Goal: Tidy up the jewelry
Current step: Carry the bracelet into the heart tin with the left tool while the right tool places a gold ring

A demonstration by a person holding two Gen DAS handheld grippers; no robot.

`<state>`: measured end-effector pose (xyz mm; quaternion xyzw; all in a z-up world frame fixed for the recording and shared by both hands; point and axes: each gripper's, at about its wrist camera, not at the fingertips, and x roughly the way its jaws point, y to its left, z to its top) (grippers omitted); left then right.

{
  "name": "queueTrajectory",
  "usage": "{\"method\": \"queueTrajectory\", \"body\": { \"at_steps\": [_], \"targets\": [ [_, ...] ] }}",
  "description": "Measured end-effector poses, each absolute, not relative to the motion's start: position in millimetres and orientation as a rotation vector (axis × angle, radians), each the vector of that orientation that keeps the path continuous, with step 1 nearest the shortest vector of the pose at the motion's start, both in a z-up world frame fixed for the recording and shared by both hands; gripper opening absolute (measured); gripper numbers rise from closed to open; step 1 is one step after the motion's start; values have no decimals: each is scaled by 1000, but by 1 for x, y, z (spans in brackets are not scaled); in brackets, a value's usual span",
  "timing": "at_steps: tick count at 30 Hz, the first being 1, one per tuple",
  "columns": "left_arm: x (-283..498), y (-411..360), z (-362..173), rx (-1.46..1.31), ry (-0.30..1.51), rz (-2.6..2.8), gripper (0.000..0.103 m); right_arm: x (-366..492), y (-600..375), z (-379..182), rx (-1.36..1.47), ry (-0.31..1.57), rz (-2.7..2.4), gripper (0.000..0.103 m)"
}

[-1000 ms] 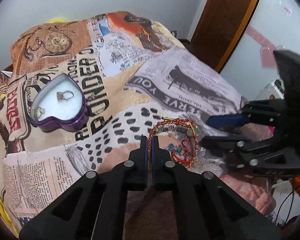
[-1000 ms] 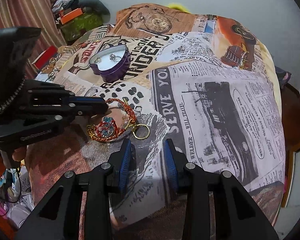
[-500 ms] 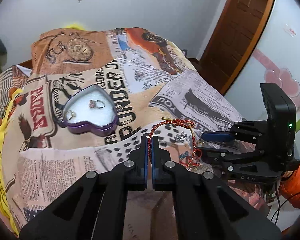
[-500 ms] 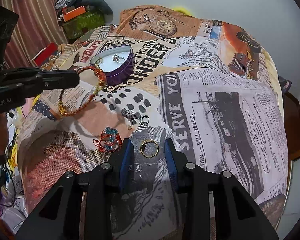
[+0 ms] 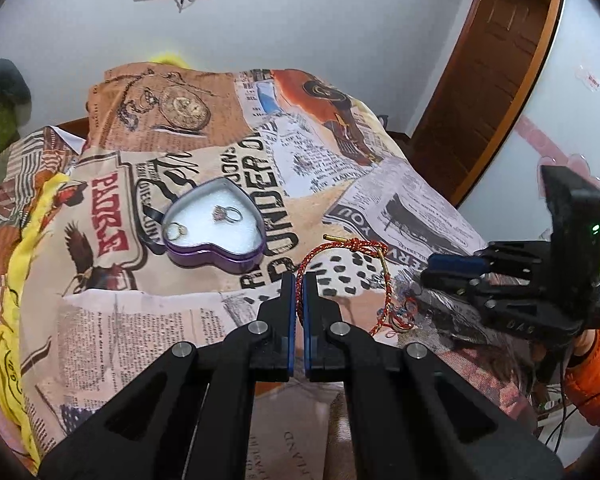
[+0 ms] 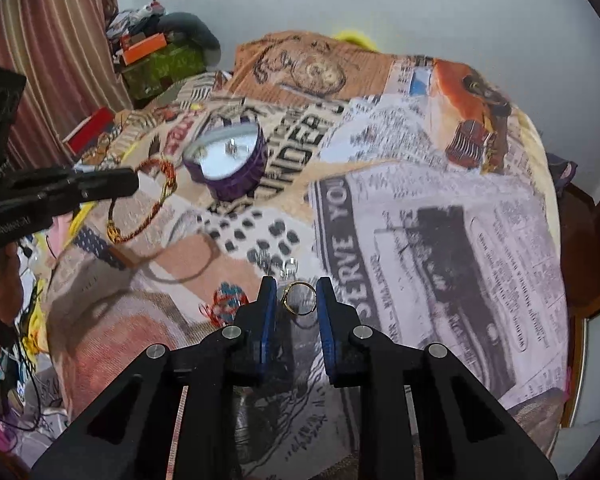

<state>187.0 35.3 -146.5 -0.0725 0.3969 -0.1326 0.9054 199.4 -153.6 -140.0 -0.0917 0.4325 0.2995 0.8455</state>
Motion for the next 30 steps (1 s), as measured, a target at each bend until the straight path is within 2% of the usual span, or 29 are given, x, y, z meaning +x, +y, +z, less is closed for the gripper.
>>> {"method": "queueTrajectory", "body": {
  "at_steps": [13,30],
  "targets": [
    [192,67,-123,-141,748,-204,1,209,-121,-93,-172,780,672,18],
    [239,107,-129,-135,729,-135,1,248,-57,-89,-184,762,738,18]
  ]
}}
